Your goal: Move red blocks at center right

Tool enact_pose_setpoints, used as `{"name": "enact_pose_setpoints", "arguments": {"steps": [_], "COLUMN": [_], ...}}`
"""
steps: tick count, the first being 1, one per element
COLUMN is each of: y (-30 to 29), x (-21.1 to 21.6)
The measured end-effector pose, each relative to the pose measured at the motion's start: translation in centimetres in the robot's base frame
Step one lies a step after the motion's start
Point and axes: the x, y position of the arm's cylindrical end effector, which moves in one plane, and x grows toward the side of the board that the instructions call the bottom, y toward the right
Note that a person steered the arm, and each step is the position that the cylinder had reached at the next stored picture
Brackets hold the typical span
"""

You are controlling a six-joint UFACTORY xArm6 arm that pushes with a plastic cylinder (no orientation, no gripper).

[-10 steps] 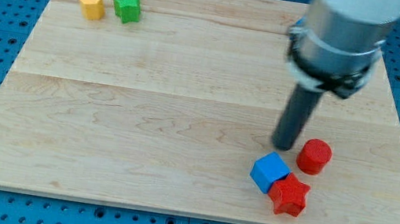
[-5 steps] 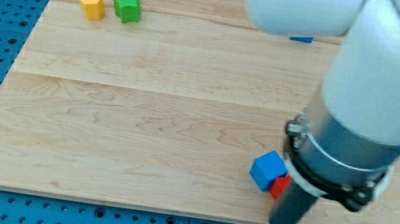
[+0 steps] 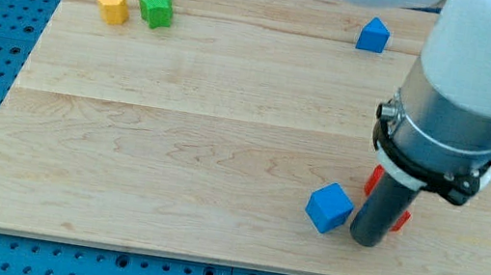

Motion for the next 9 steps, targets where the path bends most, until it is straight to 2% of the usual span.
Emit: {"name": "enact_pose_setpoints", "arguments": {"steps": [1, 2, 3, 9], "y": [0.3, 0.0, 2.2, 2.6], "x": [-1.2, 0.0, 1.7, -13.9]}}
